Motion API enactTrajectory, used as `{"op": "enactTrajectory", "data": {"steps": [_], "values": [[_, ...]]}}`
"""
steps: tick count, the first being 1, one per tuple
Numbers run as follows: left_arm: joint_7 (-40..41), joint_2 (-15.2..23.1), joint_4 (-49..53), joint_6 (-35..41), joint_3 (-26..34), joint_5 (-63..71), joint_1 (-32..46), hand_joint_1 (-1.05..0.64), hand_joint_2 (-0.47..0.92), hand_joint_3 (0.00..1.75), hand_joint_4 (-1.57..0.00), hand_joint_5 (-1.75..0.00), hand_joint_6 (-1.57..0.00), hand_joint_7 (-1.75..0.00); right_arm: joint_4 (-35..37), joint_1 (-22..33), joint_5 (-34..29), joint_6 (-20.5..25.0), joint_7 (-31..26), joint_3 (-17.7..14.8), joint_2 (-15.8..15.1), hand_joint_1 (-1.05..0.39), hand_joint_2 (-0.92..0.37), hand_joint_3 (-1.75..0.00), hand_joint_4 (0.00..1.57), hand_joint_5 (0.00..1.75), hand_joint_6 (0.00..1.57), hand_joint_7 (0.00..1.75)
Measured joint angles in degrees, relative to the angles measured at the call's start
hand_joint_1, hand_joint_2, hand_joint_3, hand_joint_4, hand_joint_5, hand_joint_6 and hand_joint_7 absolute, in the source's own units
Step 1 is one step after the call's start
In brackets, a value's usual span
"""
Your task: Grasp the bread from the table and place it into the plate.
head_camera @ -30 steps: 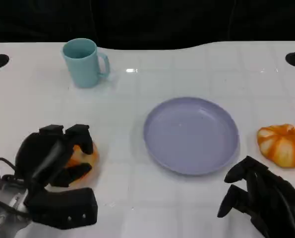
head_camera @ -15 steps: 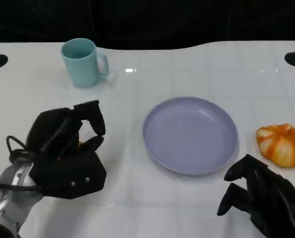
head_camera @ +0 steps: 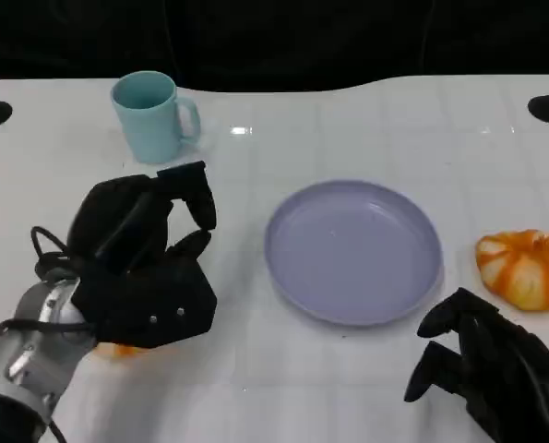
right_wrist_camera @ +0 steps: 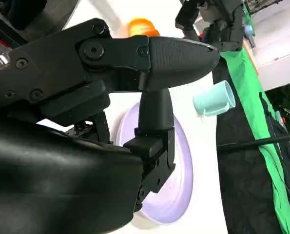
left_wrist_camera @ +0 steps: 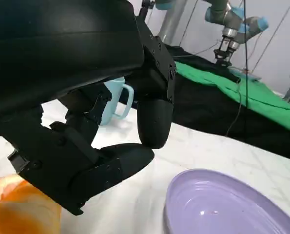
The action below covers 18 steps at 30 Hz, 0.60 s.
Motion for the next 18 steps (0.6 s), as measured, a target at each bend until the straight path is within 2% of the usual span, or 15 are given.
{"op": "enactTrajectory", "data": {"steps": [4, 5, 6, 7, 9, 10, 11, 12, 13, 15, 18], "values": [[0.01, 1.34, -2.99, 0.44, 0.02, 2.28, 1.39, -0.17, 0.47, 1.20, -0.85, -1.75, -0.64, -1.72, -0.07, 0.02, 0.00, 0.07, -0.10, 0.03, 0.02, -0.49, -0.92, -0.53, 0.62, 1.75, 0.41, 1.74], [0.03, 1.74, -3.63, 0.48, 0.02, 2.72, 1.86, -0.17, 0.50, 1.17, -0.84, -1.75, -0.65, -1.66, -0.07, 0.01, -0.03, 0.05, -0.09, 0.07, 0.02, -0.49, -0.92, -0.53, 0.63, 1.75, 0.41, 1.74], [0.02, 2.29, -4.57, 0.51, 0.07, 3.43, 2.51, -0.18, 0.54, 1.07, -0.78, -1.67, -0.69, -1.42, -0.07, 0.01, -0.03, 0.05, -0.07, 0.07, 0.02, -0.50, -0.92, -0.54, 0.62, 1.75, 0.41, 1.74], [-0.63, 3.22, -6.28, 0.76, 0.18, 3.66, 3.59, -0.19, 0.57, 1.02, -0.76, -1.65, -0.71, -1.32, -0.09, 0.01, -0.04, 0.03, -0.03, 0.08, 0.00, -0.50, -0.92, -0.54, 0.62, 1.75, 0.41, 1.74], [-3.03, 4.96, -9.30, 1.62, 0.51, 3.64, 5.36, -0.19, 0.59, 0.98, -0.75, -1.63, -0.72, -1.24, -0.08, 0.04, -0.14, 0.01, -0.02, 0.04, -0.10, -0.50, -0.92, -0.54, 0.62, 1.75, 0.41, 1.74], [-4.07, 5.43, -10.34, 2.14, 0.71, 3.62, 5.80, -0.30, 0.71, 0.61, -0.73, -1.15, -0.70, -0.75, -0.08, 0.04, -0.19, 0.01, -0.02, 0.04, -0.14, -0.50, -0.92, -0.53, 0.62, 1.75, 0.41, 1.73], [-5.84, 5.95, -12.01, 3.31, 1.01, 3.48, 6.39, -0.36, 0.81, 0.37, -0.74, -0.82, -0.72, -0.43, -0.08, 0.01, -0.21, 0.01, -0.01, 0.07, -0.14, -0.50, -0.92, -0.53, 0.62, 1.75, 0.41, 1.73], [-8.81, 7.08, -14.58, 4.84, 1.14, 3.49, 7.23, -0.42, 0.87, 0.25, -0.73, -0.61, -0.70, -0.23, -0.10, -0.03, -0.18, 0.03, 0.00, 0.09, -0.13, -0.50, -0.92, -0.52, 0.62, 1.75, 0.41, 1.73], [-12.00, 8.53, -17.39, 6.18, 1.21, 3.55, 8.07, -0.46, 0.90, 0.19, -0.69, -0.46, -0.66, -0.11, -0.11, -0.02, -0.17, 0.05, -0.01, 0.03, -0.15, -0.50, -0.92, -0.52, 0.62, 1.75, 0.41, 1.72], [-17.06, 11.04, -21.72, 8.58, 1.31, 3.97, 8.98, -0.52, 0.92, 0.18, -0.60, -0.34, -0.57, -0.03, -0.13, 0.00, -0.15, 0.15, -0.03, -0.11, -0.18, -0.50, -0.92, -0.52, 0.62, 1.75, 0.41, 1.72], [-23.85, 13.93, -27.43, 12.69, 1.20, 6.17, 9.69, -0.67, 0.92, 0.11, -0.26, -0.11, -0.26, 0.00, -0.16, -0.01, -0.10, 0.57, -0.03, -0.15, -0.17, -0.50, -0.92, -0.52, 0.62, 1.75, 0.41, 1.72]]}}
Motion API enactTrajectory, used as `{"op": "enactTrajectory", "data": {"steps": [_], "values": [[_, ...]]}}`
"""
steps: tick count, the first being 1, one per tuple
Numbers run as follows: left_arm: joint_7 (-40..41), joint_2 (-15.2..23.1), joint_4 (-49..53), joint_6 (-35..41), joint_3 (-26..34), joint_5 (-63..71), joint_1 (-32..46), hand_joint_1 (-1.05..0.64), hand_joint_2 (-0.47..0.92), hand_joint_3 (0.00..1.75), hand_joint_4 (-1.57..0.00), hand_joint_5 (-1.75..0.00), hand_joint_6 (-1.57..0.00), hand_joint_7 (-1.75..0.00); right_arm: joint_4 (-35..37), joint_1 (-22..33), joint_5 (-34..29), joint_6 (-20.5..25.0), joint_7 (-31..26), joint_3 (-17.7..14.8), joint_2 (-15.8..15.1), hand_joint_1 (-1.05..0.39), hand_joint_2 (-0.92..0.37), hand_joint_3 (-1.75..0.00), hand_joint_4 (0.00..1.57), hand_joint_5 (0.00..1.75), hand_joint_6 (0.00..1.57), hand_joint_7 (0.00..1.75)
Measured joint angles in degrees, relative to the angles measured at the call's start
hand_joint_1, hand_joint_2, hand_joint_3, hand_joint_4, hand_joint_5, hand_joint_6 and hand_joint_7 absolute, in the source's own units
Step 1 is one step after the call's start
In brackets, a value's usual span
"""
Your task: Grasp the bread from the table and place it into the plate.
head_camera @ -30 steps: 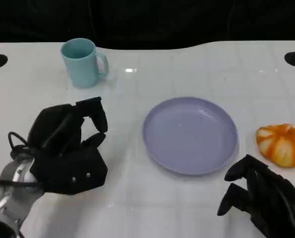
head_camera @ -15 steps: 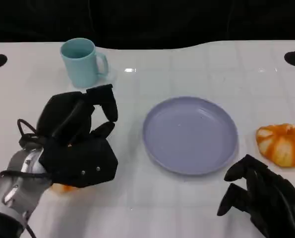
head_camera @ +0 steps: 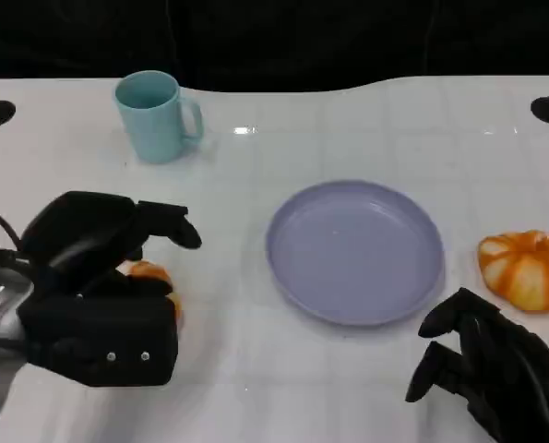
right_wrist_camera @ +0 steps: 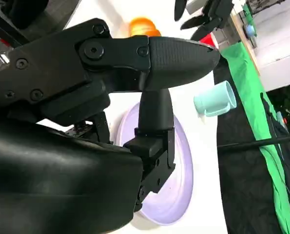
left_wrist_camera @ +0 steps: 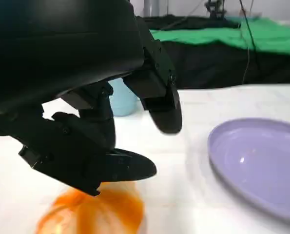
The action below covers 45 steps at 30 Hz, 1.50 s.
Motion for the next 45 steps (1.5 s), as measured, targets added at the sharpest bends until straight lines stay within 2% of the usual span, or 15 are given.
{"op": "enactTrajectory", "data": {"steps": [2, 6, 11, 15, 22, 29, 44, 45], "values": [[-5.65, 2.09, -4.16, 3.12, -0.41, 1.82, 0.62, -0.72, 0.92, 0.06, -0.13, -0.03, -0.15, 0.00, -0.08, 0.05, -0.01, 0.11, 0.00, 0.01, 0.00, -0.50, -0.92, -0.52, 0.62, 1.75, 0.41, 1.72], [-11.05, 3.59, -8.54, 6.55, -0.69, 4.20, 1.32, -0.74, 0.92, 0.03, -0.08, -0.01, -0.12, 0.00, -0.25, 0.10, 0.00, 0.14, 0.00, 0.02, -0.01, -0.49, -0.92, -0.52, 0.62, 1.75, 0.41, 1.72], [-12.19, 3.59, -9.39, 7.52, -0.71, 4.81, 1.60, -0.74, 0.91, 0.02, -0.07, 0.00, -0.10, 0.00, -0.28, 0.11, 0.00, 0.14, 0.00, 0.02, 0.00, -0.49, -0.92, -0.53, 0.62, 1.75, 0.41, 1.71], [-13.97, 3.64, -9.87, 9.02, -1.39, 6.02, 2.08, -0.69, 0.82, 0.00, 0.00, 0.00, -0.02, 0.00, -0.48, 0.16, 0.13, 0.34, 0.00, 0.02, 0.00, -0.50, -0.92, -0.53, 0.61, 1.75, 0.41, 1.71], [-15.67, 3.62, -9.61, 11.26, -3.01, 7.87, 4.33, -0.66, 0.81, 0.00, 0.00, 0.00, -0.01, 0.00, -0.58, 0.40, 0.50, 0.36, 0.01, 0.00, 0.00, -0.51, -0.92, -0.52, 0.61, 1.75, 0.40, 1.72], [-8.95, 0.51, -0.95, 10.64, -7.40, 13.26, 4.85, -0.62, 0.84, 0.01, 0.00, 0.00, 0.00, 0.00, -0.61, 0.64, 0.87, 0.41, 0.08, -0.12, -0.29, -0.50, -0.92, -0.54, 0.62, 1.75, 0.40, 1.70], [2.53, -3.96, 15.56, 6.30, -9.58, 13.15, 0.38, -0.52, 0.87, 0.01, -0.01, 0.00, -0.03, -0.01, -0.60, 0.79, 1.00, 0.43, 0.17, -0.16, -0.54, -0.51, -0.92, -0.51, 0.61, 1.75, 0.42, 1.71], [2.71, -3.98, 15.92, 6.17, -9.63, 13.12, 0.20, -0.45, 0.90, 0.04, -0.04, -0.02, -0.06, -0.02, -0.60, 0.79, 1.00, 0.43, 0.17, -0.16, -0.54, -0.51, -0.92, -0.51, 0.61, 1.75, 0.42, 1.71]]}}
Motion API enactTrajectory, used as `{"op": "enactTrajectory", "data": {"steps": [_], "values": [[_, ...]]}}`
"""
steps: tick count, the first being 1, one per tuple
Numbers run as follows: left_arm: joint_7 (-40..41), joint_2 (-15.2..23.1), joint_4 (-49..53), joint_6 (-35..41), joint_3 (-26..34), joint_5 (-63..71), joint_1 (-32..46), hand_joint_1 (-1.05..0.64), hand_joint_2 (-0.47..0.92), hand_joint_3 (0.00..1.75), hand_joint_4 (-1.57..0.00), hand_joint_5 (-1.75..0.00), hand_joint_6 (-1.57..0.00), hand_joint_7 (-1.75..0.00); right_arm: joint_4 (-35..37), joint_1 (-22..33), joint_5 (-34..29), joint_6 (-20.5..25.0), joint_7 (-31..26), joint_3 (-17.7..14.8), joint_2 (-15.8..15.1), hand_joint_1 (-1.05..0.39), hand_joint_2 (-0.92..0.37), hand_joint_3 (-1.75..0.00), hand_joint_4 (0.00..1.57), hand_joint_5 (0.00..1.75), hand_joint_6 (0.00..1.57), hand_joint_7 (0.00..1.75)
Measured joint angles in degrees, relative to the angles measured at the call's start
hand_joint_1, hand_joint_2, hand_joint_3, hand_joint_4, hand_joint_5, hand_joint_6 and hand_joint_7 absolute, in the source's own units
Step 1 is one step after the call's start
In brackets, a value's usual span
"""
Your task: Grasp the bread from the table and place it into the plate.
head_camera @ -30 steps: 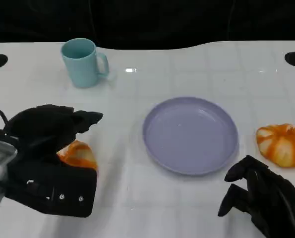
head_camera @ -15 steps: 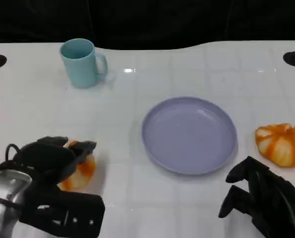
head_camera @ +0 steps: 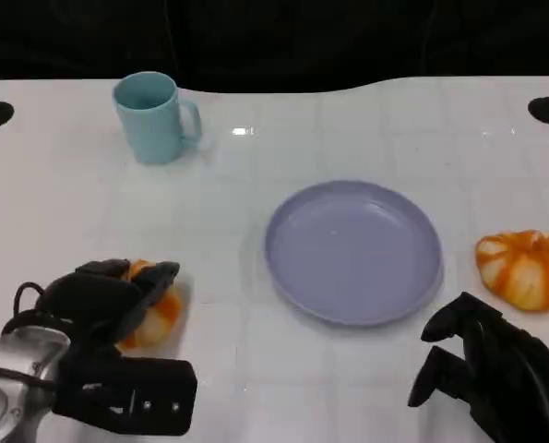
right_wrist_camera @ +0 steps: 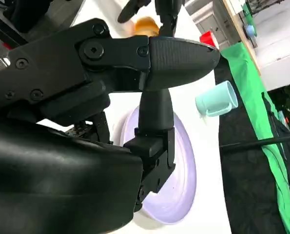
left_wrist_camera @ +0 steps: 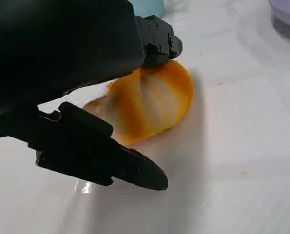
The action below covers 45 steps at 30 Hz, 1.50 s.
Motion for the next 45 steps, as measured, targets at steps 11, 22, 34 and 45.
{"op": "enactTrajectory", "data": {"steps": [11, 22, 34, 45], "values": [[16.12, -2.72, 12.38, -8.40, 0.06, -2.89, -2.52, -0.19, 0.92, 0.35, -0.53, -1.09, -0.71, -0.08, 0.00, 0.09, -0.03, -0.25, 0.44, -0.02, -0.26, -0.52, -0.92, -0.52, 0.62, 1.75, 0.43, 1.72], [35.90, -4.86, 23.10, -17.34, 0.45, -4.06, -4.48, -0.20, 0.76, 0.81, -0.87, -1.75, -0.65, -1.74, -0.13, 0.07, -0.02, -0.16, 0.33, 0.00, -0.26, -0.51, -0.92, -0.52, 0.61, 1.75, 0.42, 1.71], [39.69, -5.62, 22.03, -21.24, 2.86, -7.26, -5.74, -0.16, 0.51, 1.20, -0.86, -1.75, -0.66, -1.75, -0.03, 0.01, 0.01, -0.07, 0.32, 0.00, -0.24, -0.51, -0.92, -0.53, 0.63, 1.75, 0.41, 1.73], [32.77, -6.63, 15.50, -20.34, 5.49, -13.06, -6.13, -0.11, 0.52, 1.10, -0.86, -1.75, -0.65, -1.75, 0.14, -0.40, -0.27, -0.07, -0.29, 0.04, -0.23, -0.50, -0.92, -0.54, 0.63, 1.75, 0.41, 1.72]]}}
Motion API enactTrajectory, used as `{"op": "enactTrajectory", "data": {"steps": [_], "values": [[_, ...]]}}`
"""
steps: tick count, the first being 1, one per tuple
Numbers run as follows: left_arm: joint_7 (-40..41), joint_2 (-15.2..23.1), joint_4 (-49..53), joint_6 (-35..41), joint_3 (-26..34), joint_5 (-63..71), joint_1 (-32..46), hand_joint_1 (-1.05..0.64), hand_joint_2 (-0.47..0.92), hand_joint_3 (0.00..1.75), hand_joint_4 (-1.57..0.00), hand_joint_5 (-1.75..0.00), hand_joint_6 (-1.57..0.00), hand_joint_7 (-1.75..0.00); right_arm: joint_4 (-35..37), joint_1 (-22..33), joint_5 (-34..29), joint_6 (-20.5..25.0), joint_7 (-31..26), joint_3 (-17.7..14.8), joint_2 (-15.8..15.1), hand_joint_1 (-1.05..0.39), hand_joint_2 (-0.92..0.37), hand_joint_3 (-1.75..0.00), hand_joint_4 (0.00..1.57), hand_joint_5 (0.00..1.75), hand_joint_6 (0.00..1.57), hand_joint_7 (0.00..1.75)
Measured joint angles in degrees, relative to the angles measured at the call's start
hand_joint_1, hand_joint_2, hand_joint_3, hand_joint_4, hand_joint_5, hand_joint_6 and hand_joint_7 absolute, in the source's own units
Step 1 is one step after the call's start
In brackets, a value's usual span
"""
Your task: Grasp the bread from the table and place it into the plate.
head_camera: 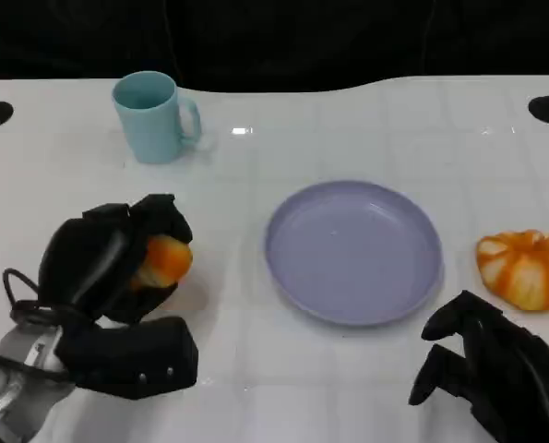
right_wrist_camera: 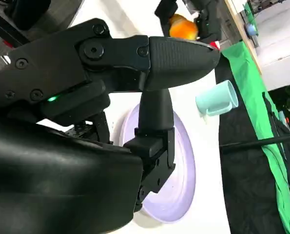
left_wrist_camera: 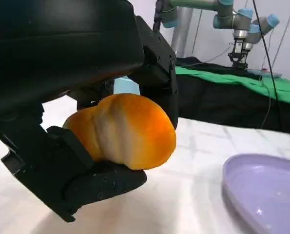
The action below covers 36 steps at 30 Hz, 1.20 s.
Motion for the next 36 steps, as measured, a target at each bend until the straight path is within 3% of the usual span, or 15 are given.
{"op": "enactTrajectory", "data": {"steps": [7, 18, 36], "values": [[-6.06, -1.74, -3.55, 0.13, 1.84, -4.09, -0.92, -0.15, 0.42, 1.31, -0.90, -1.75, -0.71, -1.75, 0.01, -0.20, -0.03, 0.02, -0.04, 0.13, -0.01, -0.50, -0.92, -0.55, 0.63, 1.75, 0.41, 1.74], [-10.60, -4.09, -2.68, 0.07, 2.40, -4.66, -5.76, -0.19, 0.41, 1.34, -0.89, -1.75, -0.71, -1.75, 0.13, -0.39, 0.07, 0.05, -0.06, 0.15, 0.06, -0.49, -0.92, -0.55, 0.62, 1.75, 0.40, 1.72], [-10.76, -9.01, 4.19, -4.14, -0.35, -2.61, -12.97, -0.15, 0.37, 1.44, -0.92, -1.75, -0.73, -1.75, 0.23, -0.25, 0.06, 0.05, -0.05, 0.23, 0.05, -0.51, -0.92, -0.53, 0.64, 1.75, 0.44, 1.72]]}}
